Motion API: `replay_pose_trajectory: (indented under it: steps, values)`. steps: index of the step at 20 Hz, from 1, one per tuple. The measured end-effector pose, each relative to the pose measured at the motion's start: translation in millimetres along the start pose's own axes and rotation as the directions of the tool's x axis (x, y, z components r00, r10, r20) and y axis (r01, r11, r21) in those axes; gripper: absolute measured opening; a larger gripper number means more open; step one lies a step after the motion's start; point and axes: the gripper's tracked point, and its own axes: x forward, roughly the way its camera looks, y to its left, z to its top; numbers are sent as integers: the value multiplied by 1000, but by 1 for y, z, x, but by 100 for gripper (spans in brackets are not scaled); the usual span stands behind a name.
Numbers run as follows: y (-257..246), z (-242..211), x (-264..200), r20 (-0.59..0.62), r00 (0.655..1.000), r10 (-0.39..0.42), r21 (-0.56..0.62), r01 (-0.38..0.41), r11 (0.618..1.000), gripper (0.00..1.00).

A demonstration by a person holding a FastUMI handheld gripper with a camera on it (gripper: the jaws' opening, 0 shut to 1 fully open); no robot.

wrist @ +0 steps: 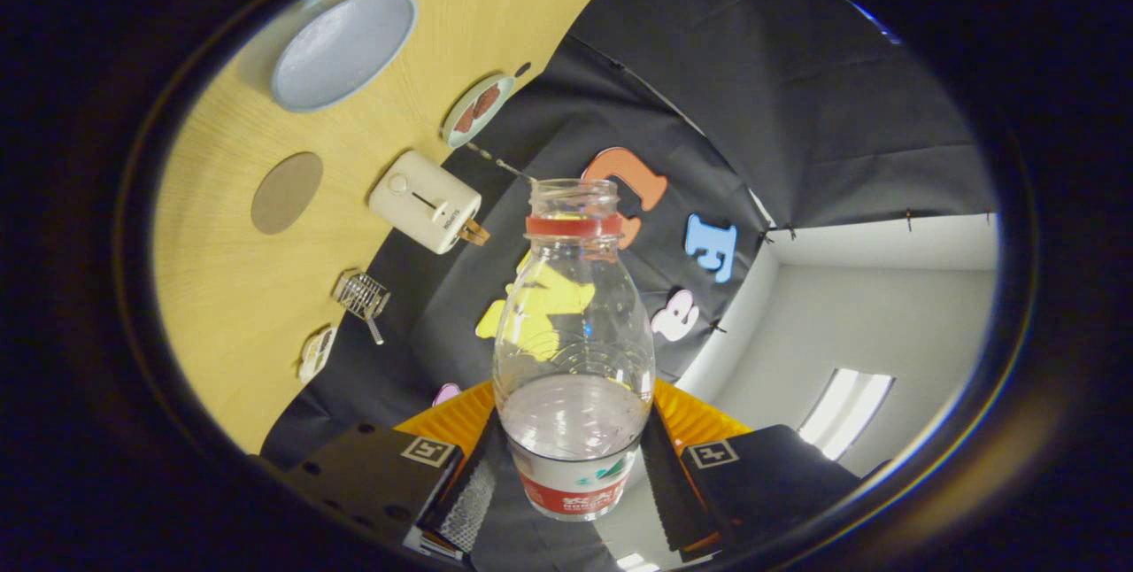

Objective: Take the bottle from table, then pour the juice into the cup, finally place the bottle on the coaster

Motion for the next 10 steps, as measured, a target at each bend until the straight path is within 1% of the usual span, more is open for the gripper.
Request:
replay_pose_trajectory:
  steps: [10]
  values:
    - [-4, 1, -2, 5, 1000, -7, -18, 7, 1000, 80]
